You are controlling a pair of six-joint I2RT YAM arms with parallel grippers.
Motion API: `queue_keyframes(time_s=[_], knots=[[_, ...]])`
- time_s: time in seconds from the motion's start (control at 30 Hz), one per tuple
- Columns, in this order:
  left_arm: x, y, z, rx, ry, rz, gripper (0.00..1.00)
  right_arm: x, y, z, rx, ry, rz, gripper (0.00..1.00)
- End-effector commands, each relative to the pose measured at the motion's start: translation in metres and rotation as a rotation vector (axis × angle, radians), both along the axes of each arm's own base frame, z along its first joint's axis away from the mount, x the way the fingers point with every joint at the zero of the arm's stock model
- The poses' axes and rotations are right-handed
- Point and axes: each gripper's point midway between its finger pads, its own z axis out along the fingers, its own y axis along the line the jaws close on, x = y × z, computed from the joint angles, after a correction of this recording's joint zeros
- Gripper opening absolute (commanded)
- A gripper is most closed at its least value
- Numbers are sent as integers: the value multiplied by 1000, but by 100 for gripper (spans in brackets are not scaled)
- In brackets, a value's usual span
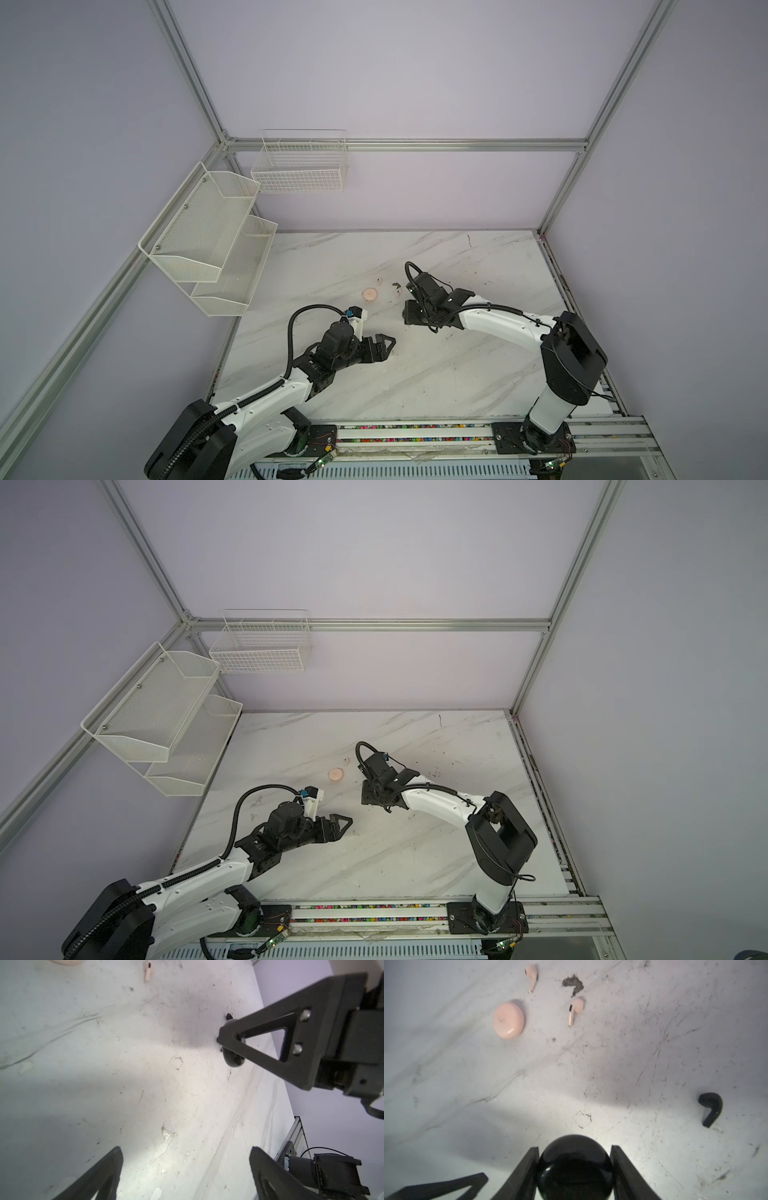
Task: Insert wireless bluetooth earbuds into charging case
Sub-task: Pick up the charging case from the center of the table, then pass the charging case.
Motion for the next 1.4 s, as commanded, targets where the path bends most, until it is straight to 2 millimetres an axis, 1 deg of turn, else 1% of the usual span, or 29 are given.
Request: queue_keyframes(time_s=[0.0,0.13,0.23,0.33,0.37,0.4,0.43,0.57,0.67,0.83,0.97,1.07,1.2,1.37], knots=[[22,0,35,-41,-278,104,86,9,12,23,176,8,-58,49],[34,-6,44,-97,-359,136,76,15,15,31,222,15,-79,48],[41,-17,48,-134,-394,128,72,16,19,40,263,10,-89,48],[51,-21,53,-178,-436,160,66,15,19,45,290,10,-100,48],[54,-22,45,-177,-429,169,65,15,18,46,295,10,-104,48],[56,-23,46,-194,-439,175,63,15,18,48,302,10,-110,48],[58,-25,44,-203,-440,178,63,15,17,50,304,5,-116,48],[62,-31,49,-272,-439,185,62,16,15,58,315,-11,-131,47],[63,-35,59,-293,-459,176,60,16,14,59,322,-13,-138,47],[59,-46,75,-297,-515,121,57,16,16,60,332,-9,-133,47],[59,-53,78,-300,-525,95,55,16,17,64,338,-9,-129,47],[62,-56,83,-304,-541,94,54,17,18,67,341,-15,-128,47],[68,-61,90,-320,-556,101,52,17,18,65,343,-16,-129,47],[75,-66,88,-348,-528,115,50,17,20,69,354,-16,-120,47]])
